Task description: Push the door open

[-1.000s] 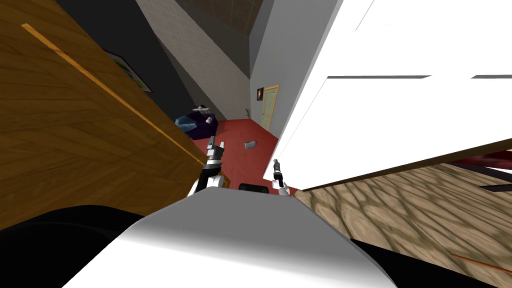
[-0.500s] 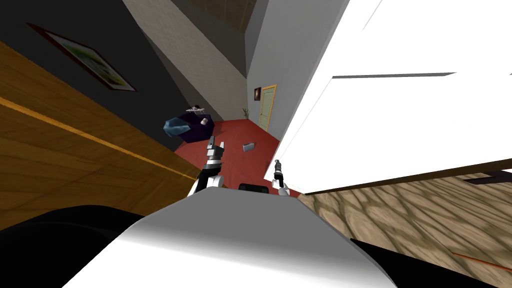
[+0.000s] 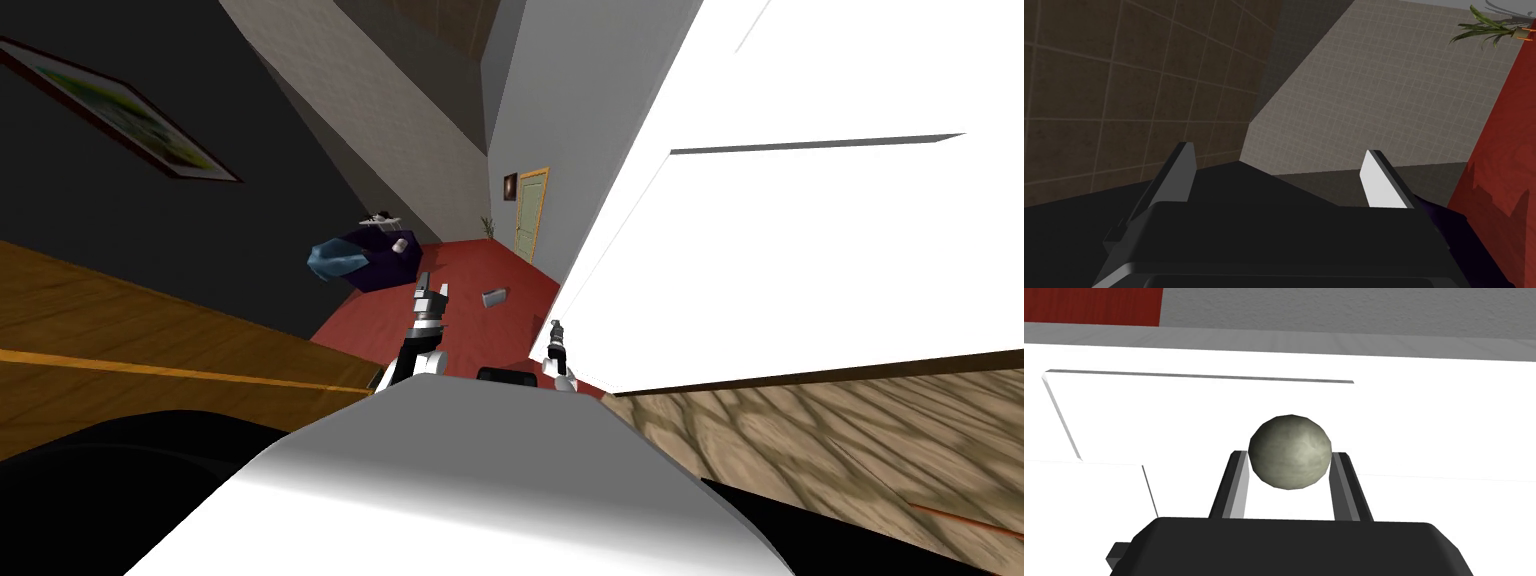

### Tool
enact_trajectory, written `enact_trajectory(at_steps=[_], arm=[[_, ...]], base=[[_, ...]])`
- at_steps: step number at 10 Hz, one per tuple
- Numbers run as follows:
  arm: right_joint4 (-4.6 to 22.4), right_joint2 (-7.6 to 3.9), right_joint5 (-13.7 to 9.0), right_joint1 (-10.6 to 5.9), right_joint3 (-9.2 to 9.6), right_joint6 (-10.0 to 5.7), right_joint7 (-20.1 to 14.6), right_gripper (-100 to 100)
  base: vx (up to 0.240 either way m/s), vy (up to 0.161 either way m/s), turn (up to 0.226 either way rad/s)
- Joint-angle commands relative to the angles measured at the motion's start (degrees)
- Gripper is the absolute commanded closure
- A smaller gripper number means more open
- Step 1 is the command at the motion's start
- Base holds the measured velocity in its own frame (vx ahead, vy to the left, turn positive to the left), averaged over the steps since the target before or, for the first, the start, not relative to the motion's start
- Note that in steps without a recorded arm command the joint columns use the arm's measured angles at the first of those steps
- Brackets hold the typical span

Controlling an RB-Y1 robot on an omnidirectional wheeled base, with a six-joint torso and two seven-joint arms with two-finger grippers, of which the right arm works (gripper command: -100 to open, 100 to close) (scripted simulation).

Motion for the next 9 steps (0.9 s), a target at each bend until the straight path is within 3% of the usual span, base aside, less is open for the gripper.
enact_trajectory(at_steps=[1, 5, 8, 9], arm=[[2.0, -1.49, -0.5, -1.20, -0.79, -0.95, 0.0, 100], [1.7, -3.34, -2.0, -1.09, -3.34, -0.96, 0.8, 100], [1.5, -3.28, -3.0, -1.02, -5.05, -0.97, 1.3, 100], [1.7, -3.78, -2.8, -0.58, -2.68, -0.95, 1.2, -100]], base=[[0.131, 0.028, -0.041], [0.176, 0.051, -0.050], [0.211, 0.032, -0.067], [0.107, 0.006, -0.240]])
